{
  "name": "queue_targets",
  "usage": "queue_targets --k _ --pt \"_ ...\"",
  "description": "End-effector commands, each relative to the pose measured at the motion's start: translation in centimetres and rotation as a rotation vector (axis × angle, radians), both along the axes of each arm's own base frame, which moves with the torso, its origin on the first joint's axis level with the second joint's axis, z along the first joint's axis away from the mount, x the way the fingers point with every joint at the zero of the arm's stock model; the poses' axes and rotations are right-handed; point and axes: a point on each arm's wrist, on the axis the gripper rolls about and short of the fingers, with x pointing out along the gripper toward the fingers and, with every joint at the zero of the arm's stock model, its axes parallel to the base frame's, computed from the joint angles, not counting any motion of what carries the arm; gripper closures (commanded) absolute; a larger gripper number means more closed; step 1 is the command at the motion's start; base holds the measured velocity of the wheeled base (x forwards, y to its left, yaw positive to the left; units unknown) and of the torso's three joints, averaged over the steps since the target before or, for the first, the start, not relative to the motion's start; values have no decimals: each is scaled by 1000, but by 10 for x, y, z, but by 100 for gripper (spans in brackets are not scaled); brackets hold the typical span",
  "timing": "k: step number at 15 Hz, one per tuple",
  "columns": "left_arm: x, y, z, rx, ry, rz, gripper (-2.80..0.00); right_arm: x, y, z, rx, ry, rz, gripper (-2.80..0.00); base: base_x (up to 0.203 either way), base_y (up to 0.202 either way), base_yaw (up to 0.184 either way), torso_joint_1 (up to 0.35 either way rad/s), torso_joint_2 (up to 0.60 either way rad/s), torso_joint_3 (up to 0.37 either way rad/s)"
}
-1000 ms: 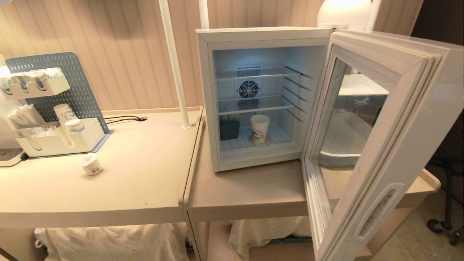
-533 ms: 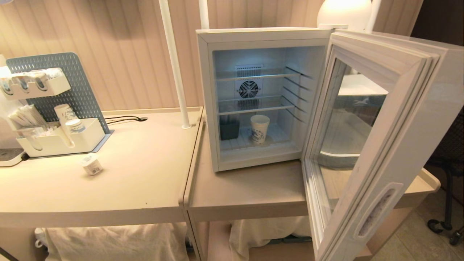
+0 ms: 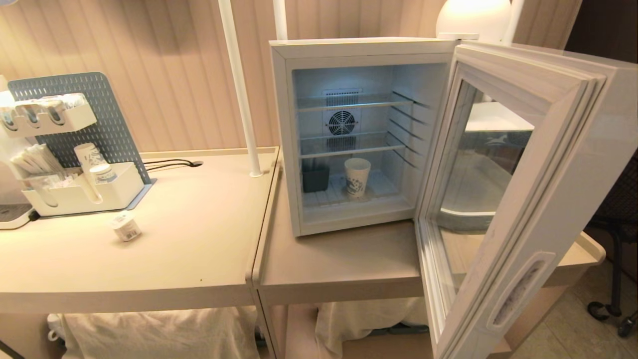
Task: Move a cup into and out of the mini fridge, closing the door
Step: Put the yoghurt in the freezer
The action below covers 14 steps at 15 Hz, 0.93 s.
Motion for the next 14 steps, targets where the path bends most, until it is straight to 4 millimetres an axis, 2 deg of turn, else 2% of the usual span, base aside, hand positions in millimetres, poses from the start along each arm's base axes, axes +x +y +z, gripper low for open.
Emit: queue_targets --k 1,3,6,14 --pt "14 0 -21 8 -55 -3 0 0 0 0 1 1 1 0 0 0 0 0 0 0" --pt "15 0 -13 39 -139 -18 0 0 0 0 1 1 1 0 0 0 0 0 0 0" --pt "15 0 -12 31 -140 -17 0 0 0 0 -1 1 1 0 0 0 0 0 0 0" --pt "15 0 -13 37 -140 -17 0 0 0 0 1 1 2 0 -173 0 1 0 2 1"
